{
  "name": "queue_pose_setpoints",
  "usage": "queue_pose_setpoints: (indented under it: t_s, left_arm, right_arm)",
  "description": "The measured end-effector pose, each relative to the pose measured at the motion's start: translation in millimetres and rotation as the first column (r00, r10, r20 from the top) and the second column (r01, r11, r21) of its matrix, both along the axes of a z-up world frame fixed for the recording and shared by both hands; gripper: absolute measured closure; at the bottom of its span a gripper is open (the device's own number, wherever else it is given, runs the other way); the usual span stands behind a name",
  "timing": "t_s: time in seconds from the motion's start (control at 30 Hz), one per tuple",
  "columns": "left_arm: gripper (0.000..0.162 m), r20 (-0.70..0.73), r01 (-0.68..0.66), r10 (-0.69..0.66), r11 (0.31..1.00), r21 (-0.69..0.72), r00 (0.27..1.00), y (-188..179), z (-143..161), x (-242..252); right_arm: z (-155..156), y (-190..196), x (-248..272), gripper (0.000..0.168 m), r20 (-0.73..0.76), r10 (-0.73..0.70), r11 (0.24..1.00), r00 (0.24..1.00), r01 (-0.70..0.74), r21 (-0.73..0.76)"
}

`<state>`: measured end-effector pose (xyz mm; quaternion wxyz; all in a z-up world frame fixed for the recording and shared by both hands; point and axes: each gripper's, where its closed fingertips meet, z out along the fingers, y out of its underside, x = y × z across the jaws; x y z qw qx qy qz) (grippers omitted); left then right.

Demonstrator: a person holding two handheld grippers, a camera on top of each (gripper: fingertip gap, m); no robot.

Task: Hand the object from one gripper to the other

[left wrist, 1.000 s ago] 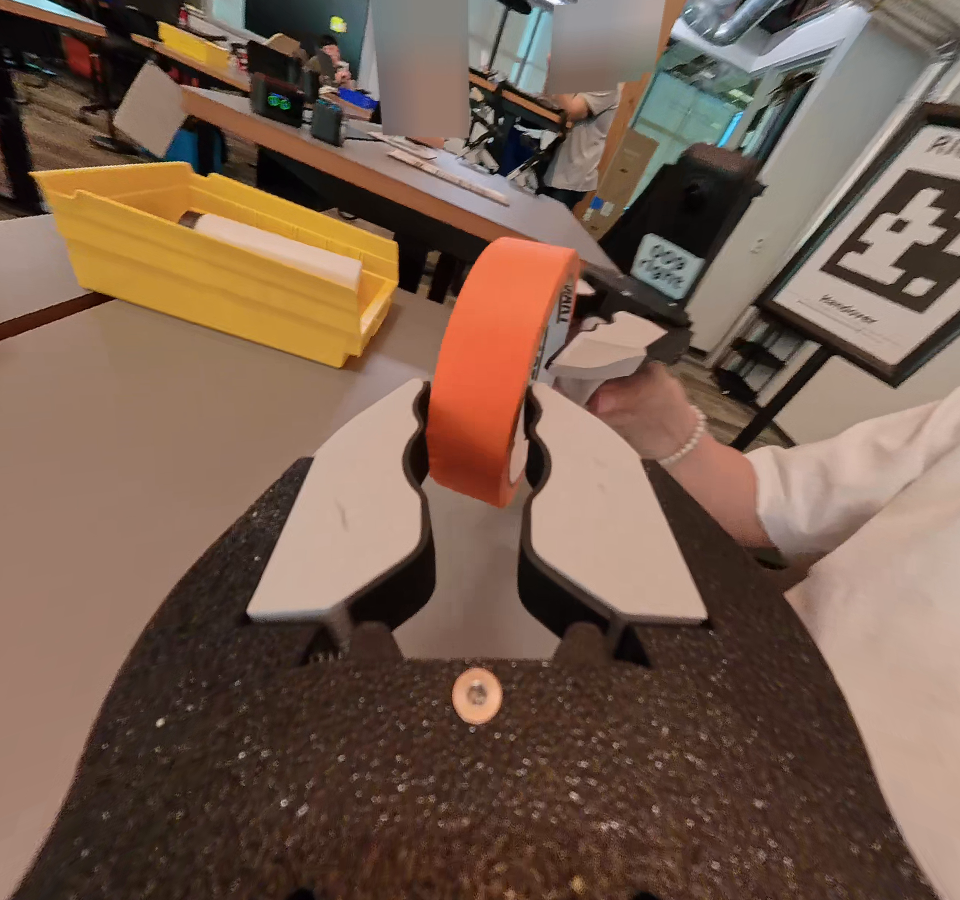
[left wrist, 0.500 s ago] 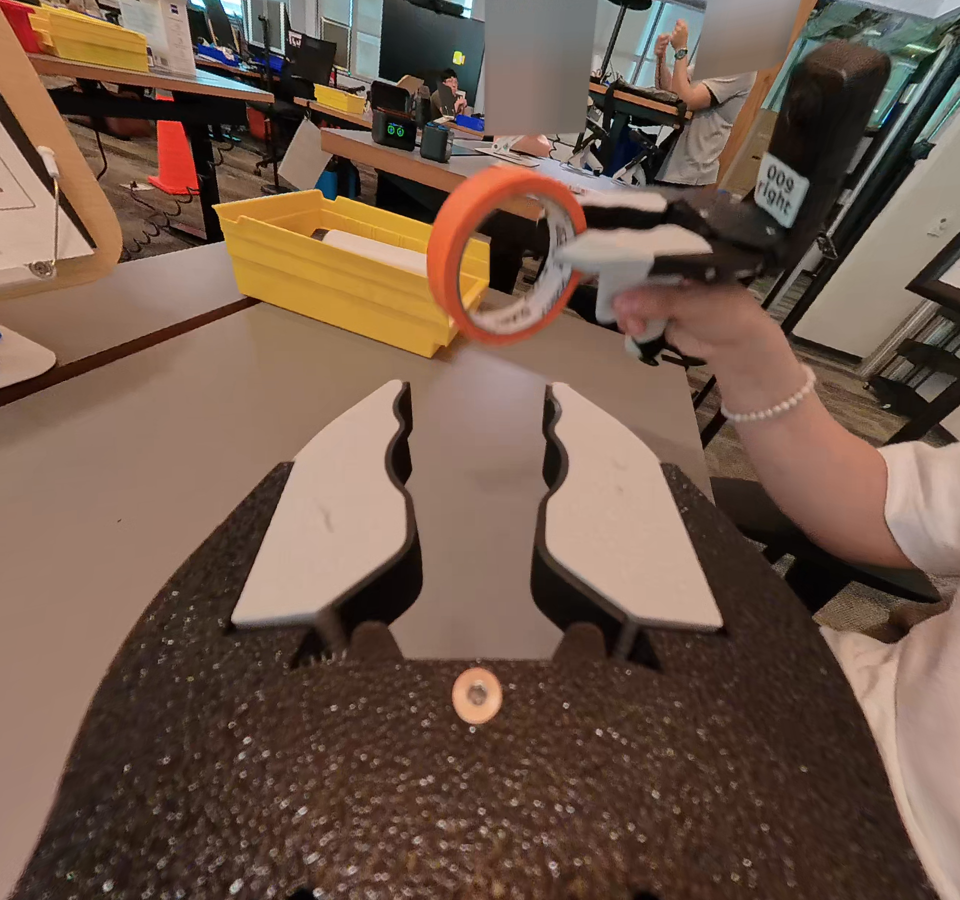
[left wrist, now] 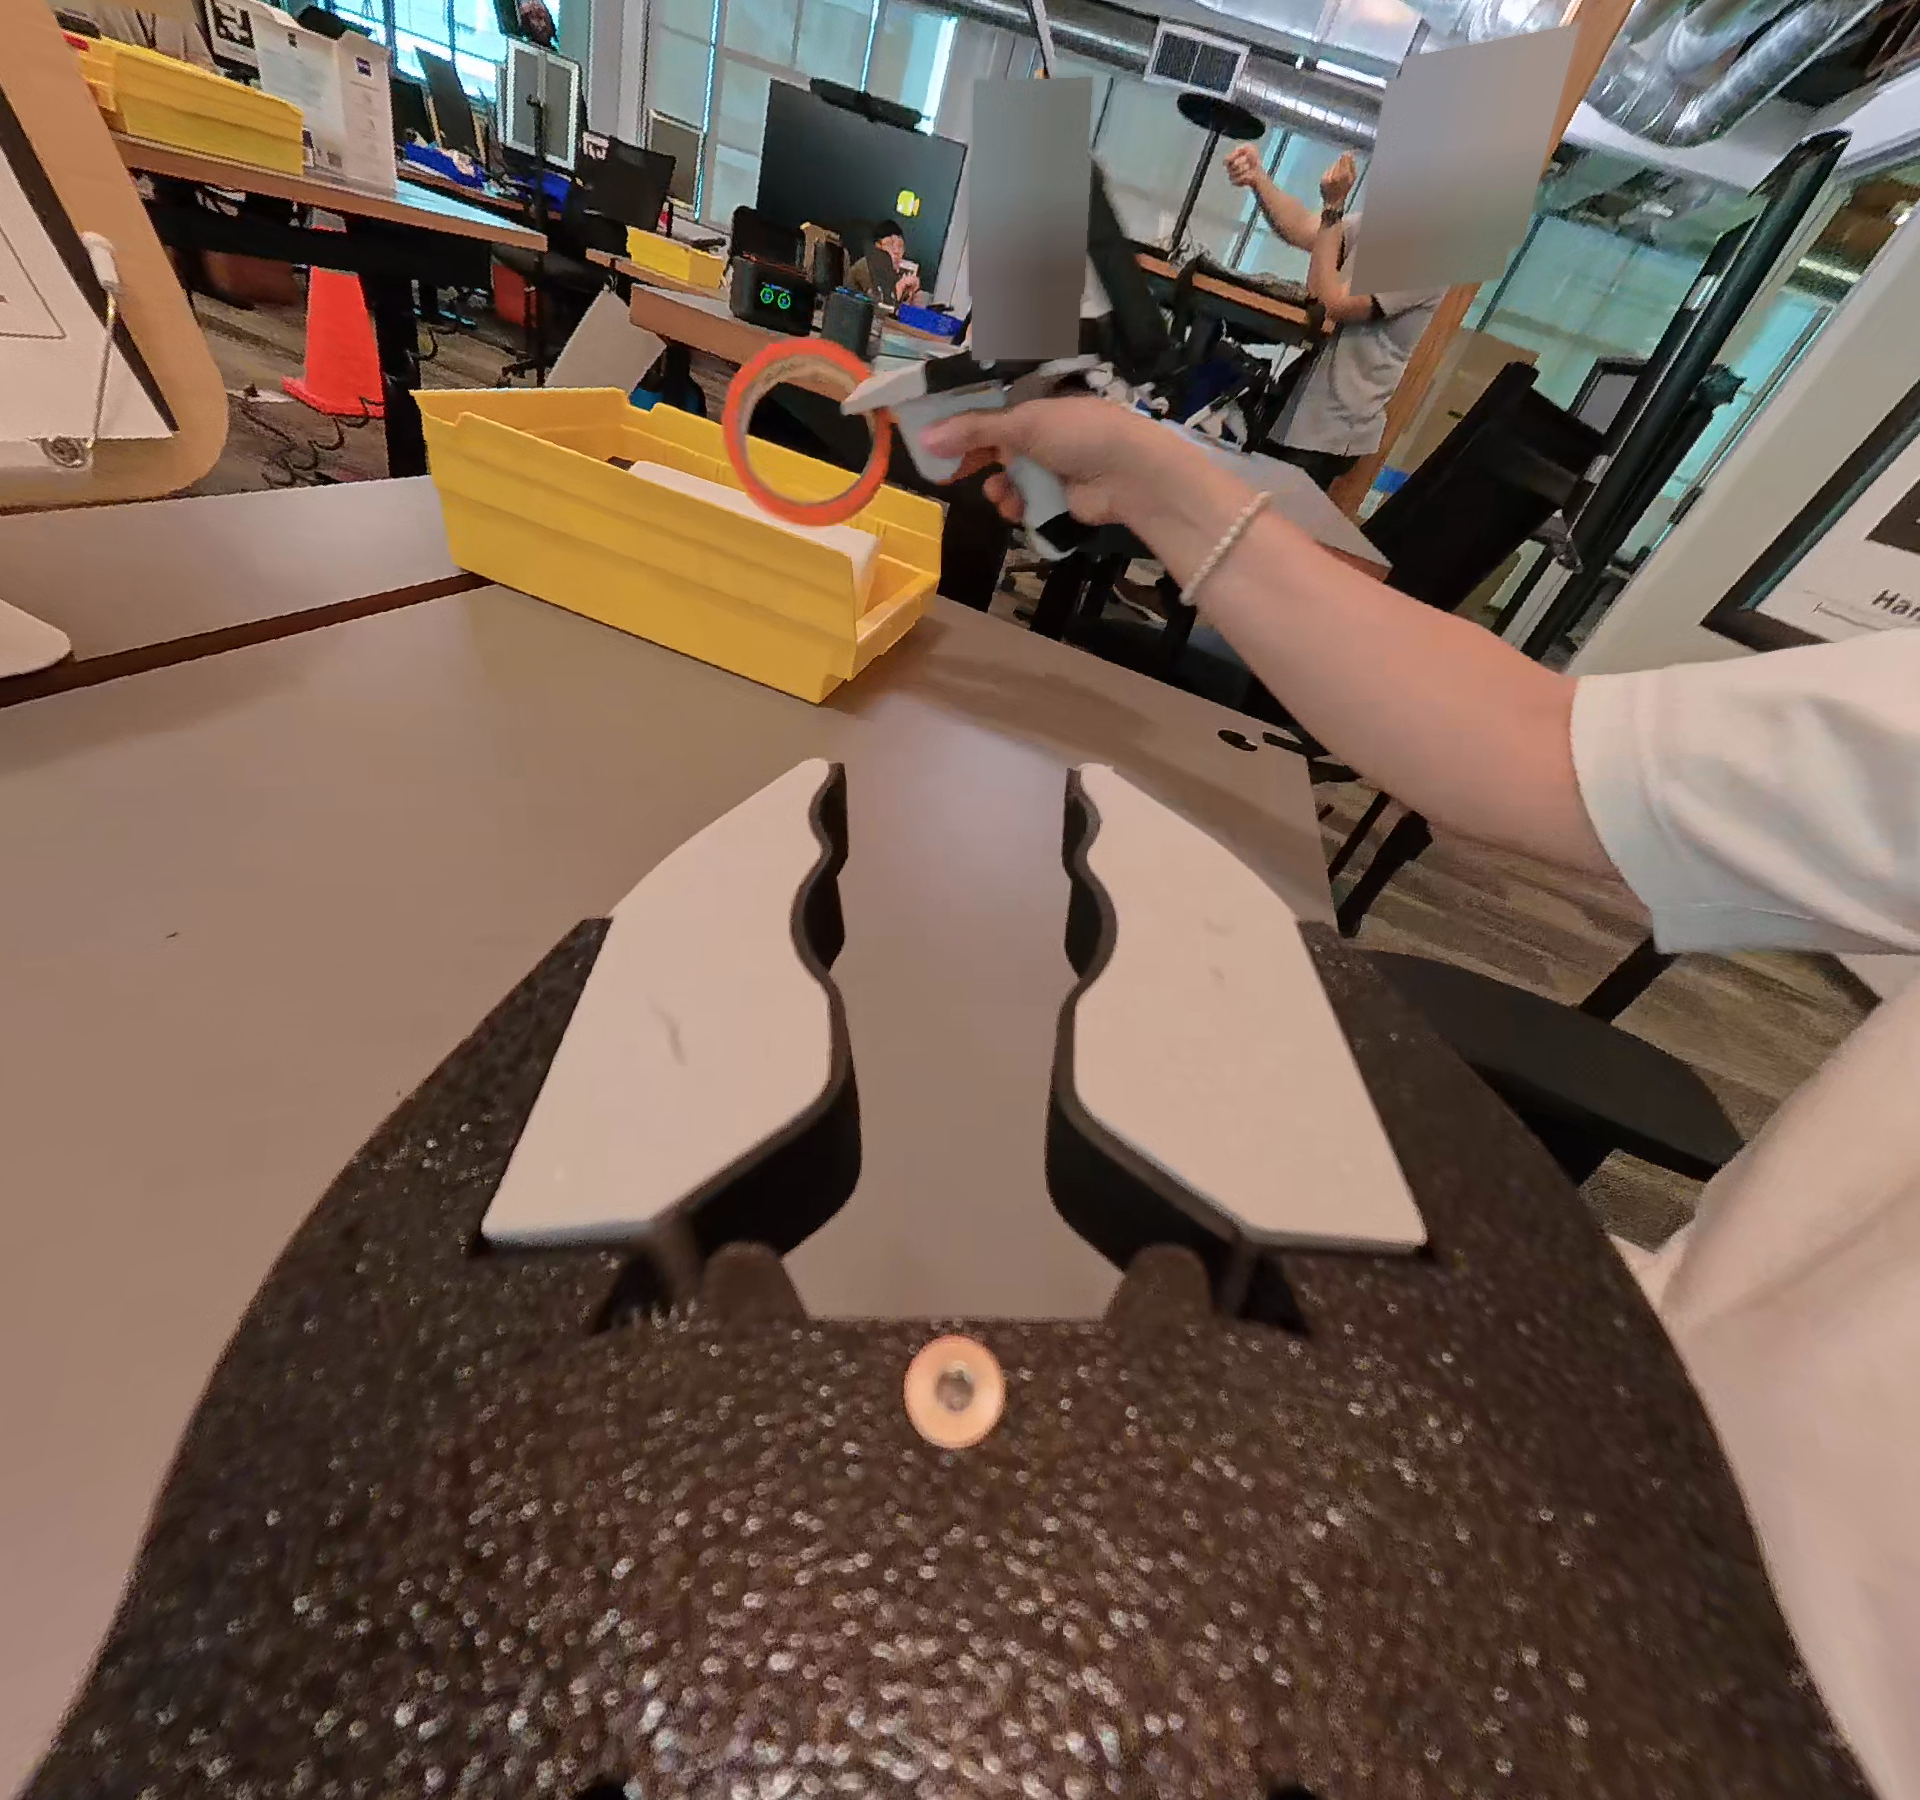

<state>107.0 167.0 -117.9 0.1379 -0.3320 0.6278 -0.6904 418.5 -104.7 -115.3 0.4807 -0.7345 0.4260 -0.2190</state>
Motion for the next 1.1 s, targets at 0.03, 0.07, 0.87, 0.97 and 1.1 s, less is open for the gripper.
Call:
queue_pose_setpoints:
  t_s: [0.03,0.07,0.87,0.97,1.1]
  left_arm:
    - [0.124,-0.003,0.005,-0.005,1.000,-0.009,1.000,0,-1,-1]
    - [0.124,-0.008,0.009,-0.009,1.000,-0.011,1.000,0,-3,-3]
    - [0.124,0.009,-0.159,0.159,0.987,-0.010,0.987,89,3,-20]
    - [0.124,0.028,-0.205,0.204,0.979,0.026,0.979,116,5,-27]
    - [0.122,0.042,-0.288,0.285,0.943,0.166,0.958,168,5,-39]
  right_arm:
    - [-13,1,7,0.139,-0.052,-0.006,1.000,0.999,0.007,0.009]
    - [-27,2,14,0.139,-0.101,-0.015,1.000,0.995,0.015,0.001]
    - [-106,-18,41,0.127,-0.296,-0.121,0.992,0.947,0.103,-0.076]
    - [-100,-23,40,0.115,-0.256,-0.123,0.990,0.959,0.101,-0.099]
    - [-73,-48,33,0.081,-0.115,-0.189,0.966,0.975,0.163,-0.199]
